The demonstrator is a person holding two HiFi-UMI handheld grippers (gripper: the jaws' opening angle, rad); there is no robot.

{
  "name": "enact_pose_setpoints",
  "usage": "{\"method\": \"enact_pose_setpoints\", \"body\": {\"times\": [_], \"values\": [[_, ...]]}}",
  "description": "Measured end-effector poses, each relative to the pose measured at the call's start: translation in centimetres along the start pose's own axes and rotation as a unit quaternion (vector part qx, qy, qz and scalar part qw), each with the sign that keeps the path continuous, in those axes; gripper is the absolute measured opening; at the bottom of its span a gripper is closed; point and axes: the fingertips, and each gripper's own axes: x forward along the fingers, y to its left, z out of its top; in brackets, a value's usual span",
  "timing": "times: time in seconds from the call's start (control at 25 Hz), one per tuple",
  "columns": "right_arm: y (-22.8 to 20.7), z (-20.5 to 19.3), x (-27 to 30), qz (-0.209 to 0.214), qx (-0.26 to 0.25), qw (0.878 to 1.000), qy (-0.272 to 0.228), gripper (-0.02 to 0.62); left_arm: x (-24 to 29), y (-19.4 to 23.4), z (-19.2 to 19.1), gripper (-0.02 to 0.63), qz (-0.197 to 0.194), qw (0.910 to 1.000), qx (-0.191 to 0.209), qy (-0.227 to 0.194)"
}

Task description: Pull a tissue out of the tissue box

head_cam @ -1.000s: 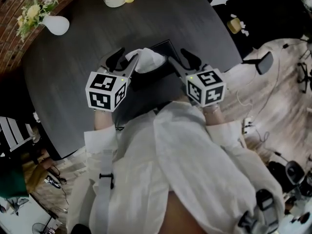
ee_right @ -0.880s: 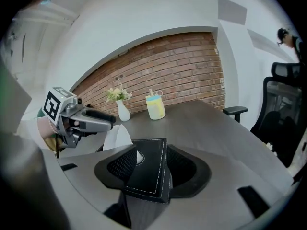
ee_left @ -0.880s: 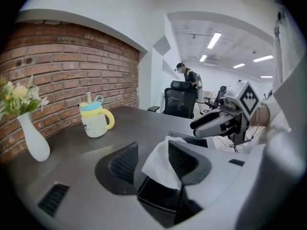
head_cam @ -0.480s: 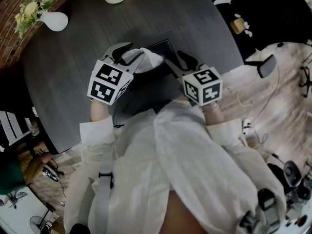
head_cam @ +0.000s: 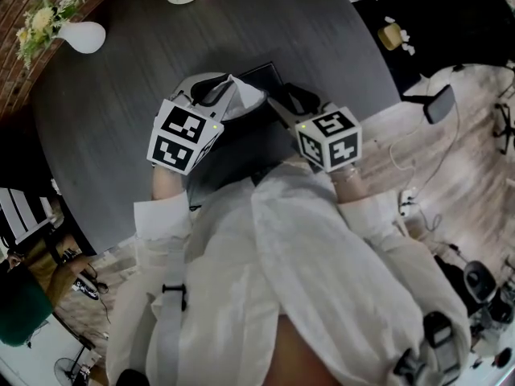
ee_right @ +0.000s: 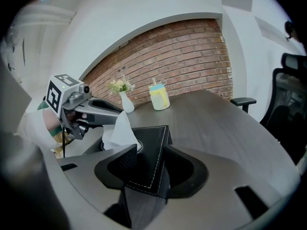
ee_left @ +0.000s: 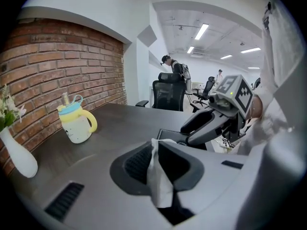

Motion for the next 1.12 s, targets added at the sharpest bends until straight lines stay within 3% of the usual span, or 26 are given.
{"method": "enact_pose_setpoints", "body": {"times": [0.28,0.48,1.12], "values": [[0.2,-0.2,0.1,-0.006,0.005,1.000,-0.007,0.175,-0.2,-0.4,-0.2,0.014,0.000,1.0000,0.008,0.000],[0.1,-0.4,0.0,-0.006,0.011,1.000,-0.009,0.175,-0.9,-0.3,0.5,0.008,0.018,0.9994,-0.007,-0.028],[0.0,-0.3,0.3,-0.007,0.003,1.000,-0.009,0.175,-2.6,1.0,1.7,0.008,0.046,0.9968,-0.019,-0.062]]}}
